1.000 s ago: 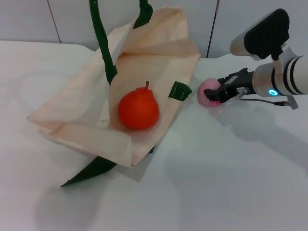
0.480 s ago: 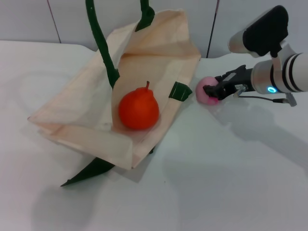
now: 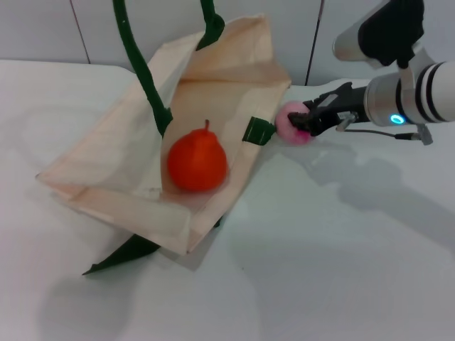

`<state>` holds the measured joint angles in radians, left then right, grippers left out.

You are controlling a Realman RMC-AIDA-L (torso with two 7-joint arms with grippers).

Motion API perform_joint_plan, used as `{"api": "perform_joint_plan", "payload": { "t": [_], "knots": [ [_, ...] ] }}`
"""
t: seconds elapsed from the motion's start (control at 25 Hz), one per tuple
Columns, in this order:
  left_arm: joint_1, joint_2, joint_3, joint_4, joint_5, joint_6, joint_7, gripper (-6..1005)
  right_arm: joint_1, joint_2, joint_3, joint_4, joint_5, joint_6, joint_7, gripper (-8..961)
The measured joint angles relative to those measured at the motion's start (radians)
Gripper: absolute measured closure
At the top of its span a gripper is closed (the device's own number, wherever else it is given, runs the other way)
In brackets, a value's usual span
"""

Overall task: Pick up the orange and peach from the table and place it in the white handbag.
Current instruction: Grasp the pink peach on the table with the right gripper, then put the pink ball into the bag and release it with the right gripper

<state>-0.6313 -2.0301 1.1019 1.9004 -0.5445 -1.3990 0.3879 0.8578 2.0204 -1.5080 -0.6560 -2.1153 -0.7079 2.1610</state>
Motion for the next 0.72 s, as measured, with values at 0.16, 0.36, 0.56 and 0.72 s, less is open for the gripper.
{"api": "perform_joint_plan", "payload": {
  "t": [0.16,0.36,0.56,0.72],
  "knots": [
    [0.007,-0.001,0.002,0.0,0.025,0.0,0.0,870,-0.049,-0.004,0.003,-0.111,-0.006,-0.035,0.029,654],
    [0.007,-0.002,0.004,0.0,0.026,0.0,0.0,870,-0.132,-0.007,0.005,-0.278,-0.031,-0.078,0.067,700],
    [0.009,-0.002,0.004,-0.001,0.029,0.0,0.0,870,-0.159,-0.003,0.002,-0.376,-0.16,-0.117,0.152,716],
    [0.0,-0.002,0.004,-0.002,0.025,0.001,0.0,871,-0.166,0.001,-0.079,-0.409,-0.11,-0.104,0.149,729]
  ]
}}
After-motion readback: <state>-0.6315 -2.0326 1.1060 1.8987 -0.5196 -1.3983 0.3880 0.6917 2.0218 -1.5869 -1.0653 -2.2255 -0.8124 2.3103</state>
